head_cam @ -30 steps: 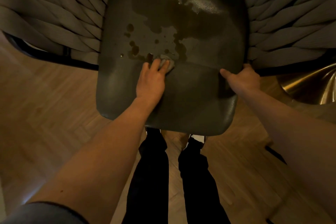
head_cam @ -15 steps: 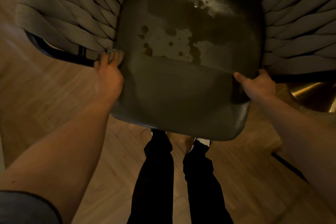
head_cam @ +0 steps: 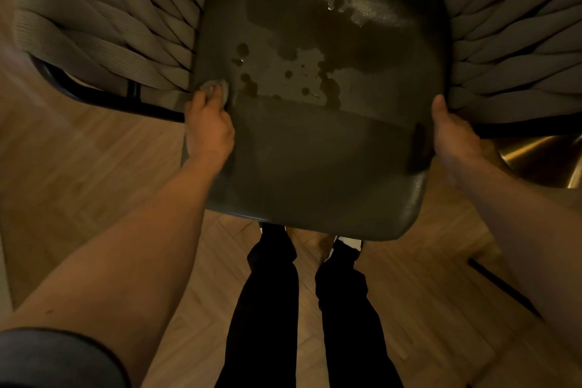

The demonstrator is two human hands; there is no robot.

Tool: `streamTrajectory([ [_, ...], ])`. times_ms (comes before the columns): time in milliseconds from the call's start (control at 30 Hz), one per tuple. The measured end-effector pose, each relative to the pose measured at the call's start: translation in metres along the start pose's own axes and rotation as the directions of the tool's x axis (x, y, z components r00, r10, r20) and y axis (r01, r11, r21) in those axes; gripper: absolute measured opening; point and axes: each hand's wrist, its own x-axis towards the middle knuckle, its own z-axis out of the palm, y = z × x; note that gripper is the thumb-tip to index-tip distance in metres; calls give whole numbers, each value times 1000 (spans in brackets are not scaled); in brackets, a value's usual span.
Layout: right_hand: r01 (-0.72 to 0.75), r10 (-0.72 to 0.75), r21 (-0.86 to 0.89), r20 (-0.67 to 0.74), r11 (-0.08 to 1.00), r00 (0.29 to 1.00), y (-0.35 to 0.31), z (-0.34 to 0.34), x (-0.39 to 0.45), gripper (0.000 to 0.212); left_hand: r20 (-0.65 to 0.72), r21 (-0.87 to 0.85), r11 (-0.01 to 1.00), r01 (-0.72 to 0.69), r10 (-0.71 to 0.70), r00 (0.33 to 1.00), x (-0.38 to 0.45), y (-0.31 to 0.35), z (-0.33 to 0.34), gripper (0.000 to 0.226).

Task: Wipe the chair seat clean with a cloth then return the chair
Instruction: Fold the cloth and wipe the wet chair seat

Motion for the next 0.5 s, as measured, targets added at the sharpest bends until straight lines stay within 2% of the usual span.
streamTrajectory([
  [267, 0, -2, 71, 31, 997, 1000, 4, -4, -1, 77, 63, -55, 997, -48, 52, 997, -26, 68, 17, 48],
  [367, -14, 10, 88, 42, 996, 999, 3, -5, -5, 76, 98, -100, 984, -147, 157, 983, -38, 105, 27, 49],
  [500, -40, 27, 172, 76, 984, 997, 2, -9, -12, 87, 139, -122, 966, -230, 246, 959, -55, 154, 49, 50],
])
